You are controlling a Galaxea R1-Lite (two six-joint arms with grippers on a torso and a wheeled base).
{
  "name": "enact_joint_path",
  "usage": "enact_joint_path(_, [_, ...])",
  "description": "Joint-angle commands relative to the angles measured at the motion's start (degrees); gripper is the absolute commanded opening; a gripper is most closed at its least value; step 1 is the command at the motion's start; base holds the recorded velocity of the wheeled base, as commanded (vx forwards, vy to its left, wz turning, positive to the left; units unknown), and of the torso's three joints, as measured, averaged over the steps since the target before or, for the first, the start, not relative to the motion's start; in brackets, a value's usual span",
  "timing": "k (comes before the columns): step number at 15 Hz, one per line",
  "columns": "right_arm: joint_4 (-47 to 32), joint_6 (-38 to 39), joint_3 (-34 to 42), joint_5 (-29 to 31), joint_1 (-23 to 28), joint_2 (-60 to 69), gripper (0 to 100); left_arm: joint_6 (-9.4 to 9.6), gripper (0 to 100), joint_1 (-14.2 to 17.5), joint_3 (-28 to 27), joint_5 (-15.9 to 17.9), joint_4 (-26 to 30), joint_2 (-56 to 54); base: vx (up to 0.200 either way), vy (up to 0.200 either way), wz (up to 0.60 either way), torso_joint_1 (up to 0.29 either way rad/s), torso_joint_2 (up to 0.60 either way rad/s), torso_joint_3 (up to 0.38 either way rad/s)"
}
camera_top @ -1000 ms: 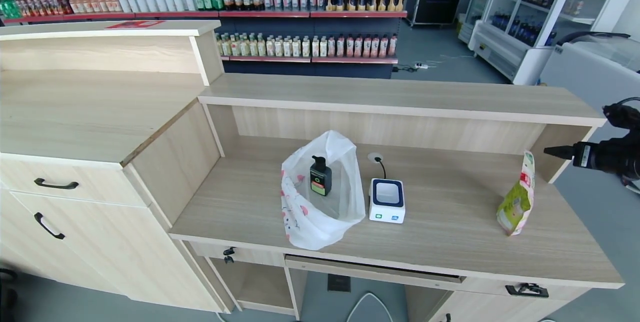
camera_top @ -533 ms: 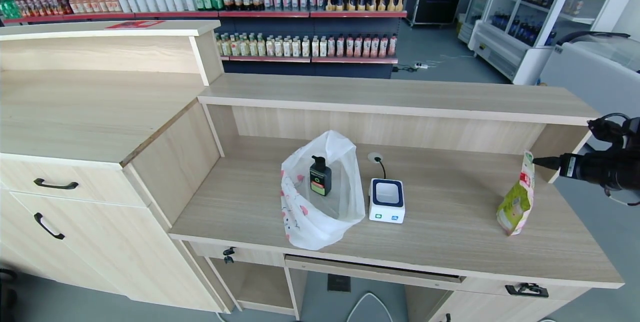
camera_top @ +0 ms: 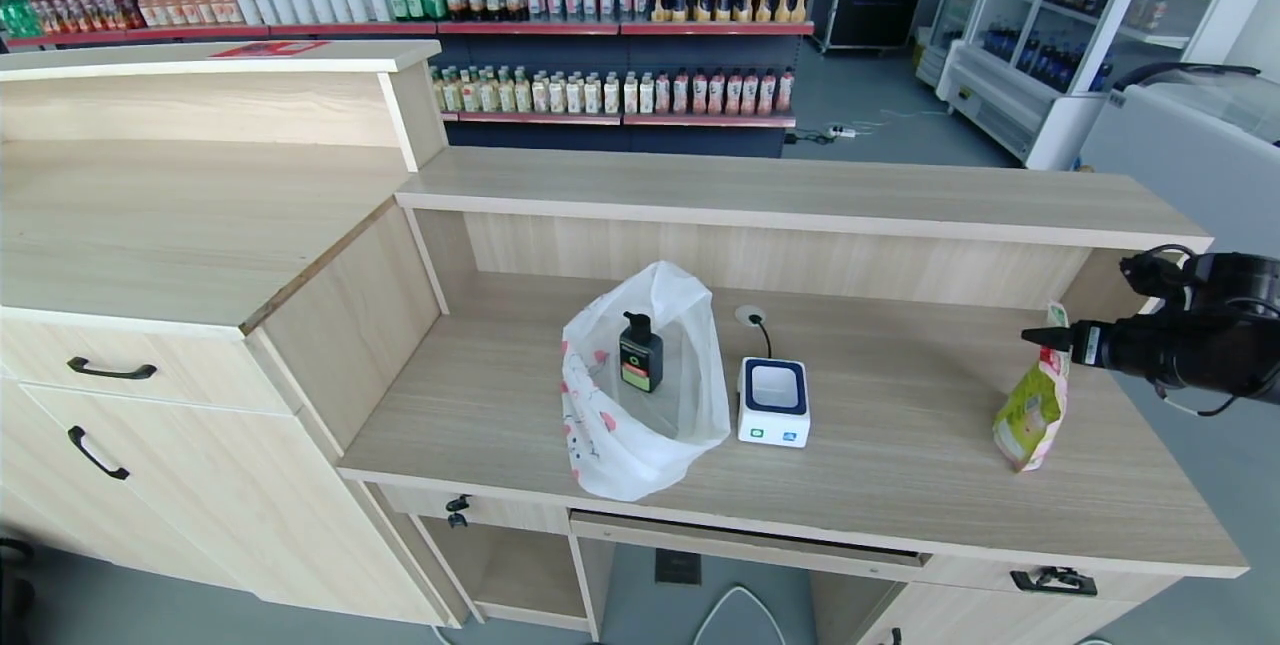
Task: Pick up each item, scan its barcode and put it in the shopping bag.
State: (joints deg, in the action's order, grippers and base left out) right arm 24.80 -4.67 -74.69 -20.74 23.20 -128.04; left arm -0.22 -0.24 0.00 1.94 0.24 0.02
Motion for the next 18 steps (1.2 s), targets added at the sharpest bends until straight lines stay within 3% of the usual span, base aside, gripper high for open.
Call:
enact_joint_path(1, [0.2, -0.1, -0.5, -0.1, -1.1, -2.5, 100, -0.04, 100, 0.0, 0.0, 0.0, -0.1, 0.1, 0.000, 0.000, 0.00, 0.000, 0.00, 0.000])
enact_joint_path(18, [9.6, -3.3, -1.5, 0.1, -3.1, -13.8, 100, -0.04, 100, 0.0, 0.0, 0.0, 0.0, 0.1, 0.000, 0.000, 0.00, 0.000, 0.00, 0.000])
